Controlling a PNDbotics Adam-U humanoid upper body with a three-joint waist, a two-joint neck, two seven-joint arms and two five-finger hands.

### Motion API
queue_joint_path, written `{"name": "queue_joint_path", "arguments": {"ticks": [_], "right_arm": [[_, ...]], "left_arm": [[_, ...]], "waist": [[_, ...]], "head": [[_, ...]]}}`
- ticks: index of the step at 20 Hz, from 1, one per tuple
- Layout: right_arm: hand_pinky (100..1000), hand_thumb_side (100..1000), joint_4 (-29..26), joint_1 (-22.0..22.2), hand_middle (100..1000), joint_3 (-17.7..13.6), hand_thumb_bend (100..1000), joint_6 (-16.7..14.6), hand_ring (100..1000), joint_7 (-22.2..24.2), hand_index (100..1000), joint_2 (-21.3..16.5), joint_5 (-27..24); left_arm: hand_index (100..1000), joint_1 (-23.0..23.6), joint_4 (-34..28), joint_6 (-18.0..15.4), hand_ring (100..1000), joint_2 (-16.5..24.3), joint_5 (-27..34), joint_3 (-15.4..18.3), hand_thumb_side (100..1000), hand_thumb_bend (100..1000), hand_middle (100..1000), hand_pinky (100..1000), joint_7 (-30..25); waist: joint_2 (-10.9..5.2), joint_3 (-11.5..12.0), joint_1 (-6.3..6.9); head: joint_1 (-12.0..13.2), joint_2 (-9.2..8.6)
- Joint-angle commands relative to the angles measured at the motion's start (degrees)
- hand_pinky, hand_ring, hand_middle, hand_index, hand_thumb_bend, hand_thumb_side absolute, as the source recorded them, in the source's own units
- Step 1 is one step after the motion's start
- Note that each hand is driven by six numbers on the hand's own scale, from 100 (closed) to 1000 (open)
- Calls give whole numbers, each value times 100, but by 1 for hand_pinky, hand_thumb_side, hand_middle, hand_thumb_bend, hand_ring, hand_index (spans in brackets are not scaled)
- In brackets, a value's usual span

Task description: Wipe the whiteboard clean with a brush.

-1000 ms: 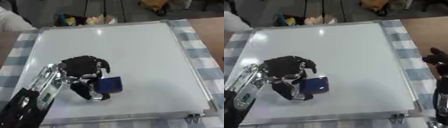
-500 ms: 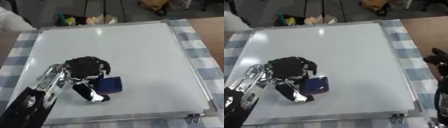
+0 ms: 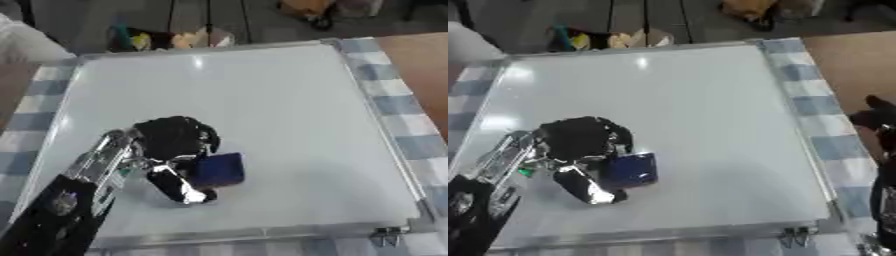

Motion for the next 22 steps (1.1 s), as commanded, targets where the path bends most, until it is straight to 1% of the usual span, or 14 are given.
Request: {"name": "queue_joint_path", "arguments": {"ticks": [1, 4, 5, 6, 7, 11, 14, 15, 17, 20, 21, 22], "right_arm": [[708, 825, -116, -35, 663, -32, 100, 17, 861, 21, 825, -41, -38], [709, 825, -116, -48, 662, -28, 100, 28, 862, 35, 825, -29, -35], [709, 825, -116, -51, 662, -27, 100, 30, 862, 40, 825, -25, -33], [709, 825, -116, -54, 662, -27, 100, 33, 862, 44, 825, -21, -32], [709, 825, -116, -56, 661, -26, 100, 36, 862, 47, 825, -19, -31], [709, 825, -116, -67, 660, -18, 100, 52, 862, 60, 825, -26, -42], [710, 824, -116, -71, 660, -15, 100, 61, 862, 75, 825, -35, -60], [710, 825, -116, -72, 659, -16, 100, 60, 862, 77, 825, -38, -66], [710, 825, -116, -71, 659, -18, 100, 63, 862, 84, 825, -42, -76], [709, 824, -116, -75, 658, -18, 100, 77, 862, 98, 825, -47, -91], [709, 824, -116, -74, 657, -19, 100, 80, 861, 101, 825, -52, -97], [710, 823, -116, -72, 657, -20, 100, 86, 861, 102, 825, -62, -107]], "left_arm": [[199, -131, -5, -763, 803, -1, -41, 93, 877, 252, 657, 666, -719], [197, -142, 27, -699, 800, -17, -88, 105, 876, 219, 647, 663, -636], [194, -145, 40, -683, 797, -23, -111, 109, 874, 183, 641, 661, -614], [194, -149, 50, -669, 797, -28, -134, 111, 874, 176, 640, 661, -592], [191, -151, 59, -659, 795, -32, -155, 111, 868, 129, 635, 660, -570], [181, -181, 69, -633, 788, -48, -229, 94, 891, 106, 627, 657, -481], [181, -202, 58, -638, 789, -53, -262, 70, 893, 127, 628, 657, -421], [180, -205, 62, -643, 791, -53, -277, 64, 900, 158, 632, 659, -410], [177, -212, 70, -660, 796, -57, -308, 56, 905, 186, 654, 663, -397], [177, -218, 80, -684, 799, -63, -349, 54, 908, 191, 662, 664, -387], [174, -223, 80, -688, 810, -59, -360, 56, 910, 201, 698, 671, -381], [174, -232, 72, -691, 814, -48, -372, 60, 905, 213, 704, 675, -369]], "waist": [[-81, -13, -27], [-67, -29, -27], [-62, -33, -27], [-59, -36, -27], [-57, -37, -27], [-57, -24, -21], [-61, -24, -15], [-62, -26, -14], [-64, -27, -10], [-68, -24, -6], [-75, -17, -1], [-86, -4, 5]], "head": [[15, -15], [24, -18], [25, -17], [28, -15], [30, -15], [39, -15], [49, -21], [52, -25], [58, -22], [65, -16], [64, -13], [59, -10]]}}
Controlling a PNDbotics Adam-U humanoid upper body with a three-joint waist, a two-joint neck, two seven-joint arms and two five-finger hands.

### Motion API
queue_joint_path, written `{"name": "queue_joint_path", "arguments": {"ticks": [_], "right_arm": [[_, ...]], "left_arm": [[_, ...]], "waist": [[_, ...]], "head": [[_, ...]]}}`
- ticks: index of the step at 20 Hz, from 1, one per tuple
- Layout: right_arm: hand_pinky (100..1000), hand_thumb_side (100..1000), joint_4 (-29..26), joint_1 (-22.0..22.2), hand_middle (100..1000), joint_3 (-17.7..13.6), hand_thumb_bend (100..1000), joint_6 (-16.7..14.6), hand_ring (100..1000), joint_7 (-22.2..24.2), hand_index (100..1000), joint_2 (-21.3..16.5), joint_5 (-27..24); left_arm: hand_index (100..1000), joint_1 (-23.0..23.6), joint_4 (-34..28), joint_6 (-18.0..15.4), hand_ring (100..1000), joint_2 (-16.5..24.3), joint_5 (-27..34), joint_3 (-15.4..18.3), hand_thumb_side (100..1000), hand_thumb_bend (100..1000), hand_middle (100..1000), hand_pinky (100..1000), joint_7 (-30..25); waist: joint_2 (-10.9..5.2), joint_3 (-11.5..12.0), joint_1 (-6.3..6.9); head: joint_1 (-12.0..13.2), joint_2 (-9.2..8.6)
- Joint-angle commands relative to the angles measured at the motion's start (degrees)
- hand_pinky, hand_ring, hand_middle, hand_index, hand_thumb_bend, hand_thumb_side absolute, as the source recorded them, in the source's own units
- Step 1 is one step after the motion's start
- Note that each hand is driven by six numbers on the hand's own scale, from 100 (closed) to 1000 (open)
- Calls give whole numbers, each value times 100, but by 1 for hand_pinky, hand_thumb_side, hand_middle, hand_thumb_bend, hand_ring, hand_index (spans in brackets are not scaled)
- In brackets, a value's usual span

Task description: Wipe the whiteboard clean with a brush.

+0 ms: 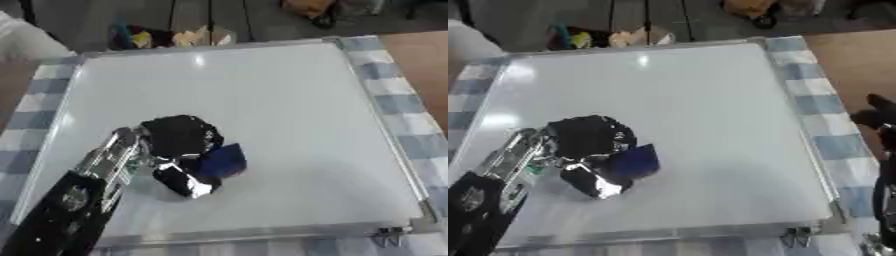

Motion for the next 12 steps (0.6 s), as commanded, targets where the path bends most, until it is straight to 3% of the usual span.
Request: {"name": "queue_joint_path", "arguments": {"ticks": [1, 7, 12], "right_arm": [[710, 823, -116, -20, 657, -27, 100, 13, 861, 21, 825, -76, -74], [710, 823, -116, -5, 656, -39, 100, 17, 861, 26, 825, -103, -122], [711, 822, -116, -3, 656, -49, 100, 24, 861, 29, 825, -113, -151]], "left_arm": [[175, -135, -63, -558, 816, 58, -66, 10, 906, 219, 706, 676, -489], [171, -190, -88, -616, 827, 99, -115, 20, 916, 281, 717, 690, -454], [169, -214, -103, -610, 823, 104, -134, 42, 929, 262, 704, 686, -415]], "waist": [[-127, 20, -2], [-162, 33, 8], [-176, 28, 15]], "head": [[4, -7], [-2, 4], [7, -3]]}}
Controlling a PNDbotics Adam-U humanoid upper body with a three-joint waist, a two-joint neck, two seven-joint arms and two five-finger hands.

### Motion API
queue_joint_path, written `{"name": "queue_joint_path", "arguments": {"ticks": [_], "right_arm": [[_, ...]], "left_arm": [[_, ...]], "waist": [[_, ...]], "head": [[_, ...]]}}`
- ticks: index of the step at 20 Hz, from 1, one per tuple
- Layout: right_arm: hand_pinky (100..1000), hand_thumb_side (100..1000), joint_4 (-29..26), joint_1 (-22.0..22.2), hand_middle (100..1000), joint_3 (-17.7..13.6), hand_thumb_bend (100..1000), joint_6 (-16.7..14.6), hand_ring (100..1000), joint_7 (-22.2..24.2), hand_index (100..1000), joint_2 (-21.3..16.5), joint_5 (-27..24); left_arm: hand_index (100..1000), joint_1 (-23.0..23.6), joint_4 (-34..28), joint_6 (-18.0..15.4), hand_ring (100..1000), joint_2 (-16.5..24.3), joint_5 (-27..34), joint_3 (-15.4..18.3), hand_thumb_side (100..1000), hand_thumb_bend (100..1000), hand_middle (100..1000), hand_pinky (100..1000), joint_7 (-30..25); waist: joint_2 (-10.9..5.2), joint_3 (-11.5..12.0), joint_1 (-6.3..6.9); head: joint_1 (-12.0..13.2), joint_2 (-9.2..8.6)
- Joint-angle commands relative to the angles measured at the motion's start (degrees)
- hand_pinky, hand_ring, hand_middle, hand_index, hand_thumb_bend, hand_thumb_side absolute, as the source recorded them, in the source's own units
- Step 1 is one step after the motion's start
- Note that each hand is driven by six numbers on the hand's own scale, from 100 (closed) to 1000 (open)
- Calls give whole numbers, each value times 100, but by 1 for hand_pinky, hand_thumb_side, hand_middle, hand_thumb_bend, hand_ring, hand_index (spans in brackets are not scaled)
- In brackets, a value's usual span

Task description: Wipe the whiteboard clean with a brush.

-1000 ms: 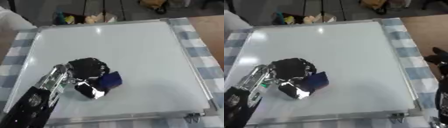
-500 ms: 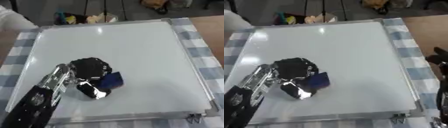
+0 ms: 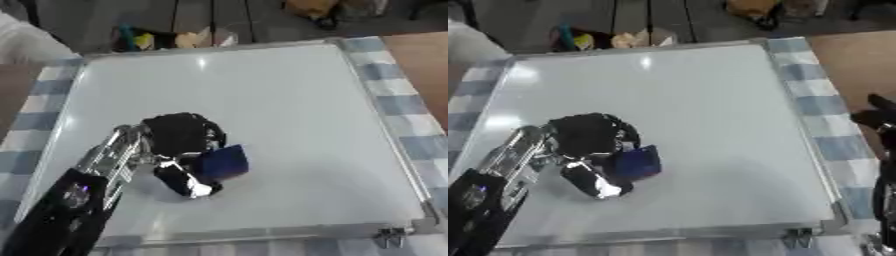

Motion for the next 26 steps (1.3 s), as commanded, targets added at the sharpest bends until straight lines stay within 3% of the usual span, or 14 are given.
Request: {"name": "queue_joint_path", "arguments": {"ticks": [1, 6, 12, 18, 26], "right_arm": [[712, 822, -116, -5, 656, -49, 100, 3, 861, 8, 825, -108, -53], [712, 822, -116, -11, 656, -50, 100, -12, 861, 6, 825, -113, -74], [713, 821, -116, -34, 655, -47, 100, -11, 862, 19, 825, -117, -112], [713, 819, -116, -58, 651, -49, 100, 6, 861, 26, 824, -105, -141], [713, 817, -116, -66, 648, -49, 100, 8, 861, 24, 824, -92, -151]], "left_arm": [[169, -124, -110, -529, 822, 101, -18, 50, 925, 253, 693, 684, -485], [169, -175, -134, -479, 822, 82, 0, 76, 934, 216, 666, 689, -473], [149, -215, -135, -319, 799, 37, -241, 168, 1000, 100, 621, 676, -379], [158, -225, -61, -230, 803, -12, -422, 194, 1000, 121, 633, 674, -196], [158, -204, 113, -353, 812, -89, -666, 209, 1000, 190, 669, 673, -242]], "waist": [[-129, -4, -18], [-126, -44, -19], [-113, -62, -27], [-91, -103, -30], [-77, -120, -39]], "head": [[8, -8], [22, -28], [13, -125], [29, -273], [65, -234]]}}
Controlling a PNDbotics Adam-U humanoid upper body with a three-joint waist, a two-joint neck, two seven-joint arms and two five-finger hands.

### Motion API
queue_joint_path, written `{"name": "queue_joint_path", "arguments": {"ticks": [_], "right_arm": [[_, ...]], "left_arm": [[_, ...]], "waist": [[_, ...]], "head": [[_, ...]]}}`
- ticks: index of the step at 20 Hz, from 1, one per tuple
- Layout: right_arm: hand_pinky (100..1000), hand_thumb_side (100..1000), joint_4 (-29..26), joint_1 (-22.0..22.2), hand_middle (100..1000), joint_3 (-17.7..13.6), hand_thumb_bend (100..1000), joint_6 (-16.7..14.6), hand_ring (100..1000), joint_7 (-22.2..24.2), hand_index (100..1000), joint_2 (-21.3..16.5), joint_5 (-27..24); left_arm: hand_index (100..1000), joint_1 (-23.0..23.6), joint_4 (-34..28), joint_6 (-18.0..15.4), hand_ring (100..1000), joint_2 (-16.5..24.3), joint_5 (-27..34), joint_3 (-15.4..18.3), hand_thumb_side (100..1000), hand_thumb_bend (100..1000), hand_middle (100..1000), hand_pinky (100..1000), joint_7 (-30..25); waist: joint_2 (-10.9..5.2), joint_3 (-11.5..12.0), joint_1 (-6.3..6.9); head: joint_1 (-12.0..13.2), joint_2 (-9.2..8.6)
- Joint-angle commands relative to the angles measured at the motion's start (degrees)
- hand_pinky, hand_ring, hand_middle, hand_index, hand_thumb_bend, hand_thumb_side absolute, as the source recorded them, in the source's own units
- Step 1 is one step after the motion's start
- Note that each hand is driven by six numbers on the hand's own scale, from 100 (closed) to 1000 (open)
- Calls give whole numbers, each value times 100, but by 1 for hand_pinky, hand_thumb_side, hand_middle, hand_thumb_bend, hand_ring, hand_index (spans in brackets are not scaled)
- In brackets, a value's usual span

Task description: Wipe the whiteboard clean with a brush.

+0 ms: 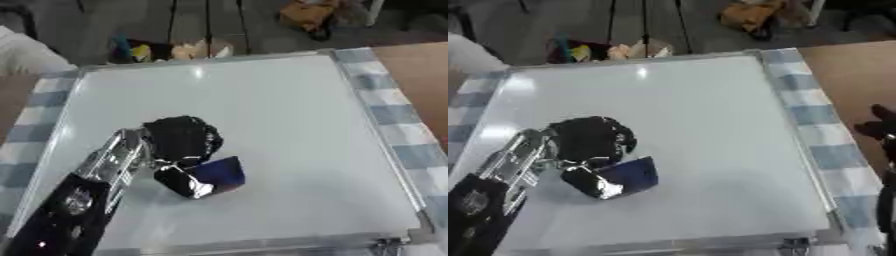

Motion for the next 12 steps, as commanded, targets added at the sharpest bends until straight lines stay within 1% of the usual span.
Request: {"name": "queue_joint_path", "arguments": {"ticks": [1, 4, 9, 12], "right_arm": [[713, 817, -116, -38, 647, -22, 100, 4, 861, 6, 824, -90, -47], [713, 814, -116, -47, 645, -21, 100, 32, 861, 6, 824, -93, -56], [713, 814, -116, -58, 643, -19, 100, 53, 861, 11, 825, -101, -80], [713, 814, -116, -55, 643, -29, 100, 62, 861, 11, 825, -103, -88]], "left_arm": [[159, -104, 38, -342, 815, -3, -69, 43, 1000, 208, 679, 673, -299], [164, -112, 50, -382, 819, -26, -22, 57, 1000, 232, 688, 667, -346], [169, -120, 24, -319, 823, -28, -56, 94, 1000, 244, 688, 667, -340], [170, -106, 41, -309, 822, -32, -123, 94, 1000, 221, 688, 666, -315]], "waist": [[-86, -17, -32], [-88, -18, -22], [-92, -17, -13], [-95, -10, -7]], "head": [[21, -19], [33, 2], [46, 16], [41, 39]]}}
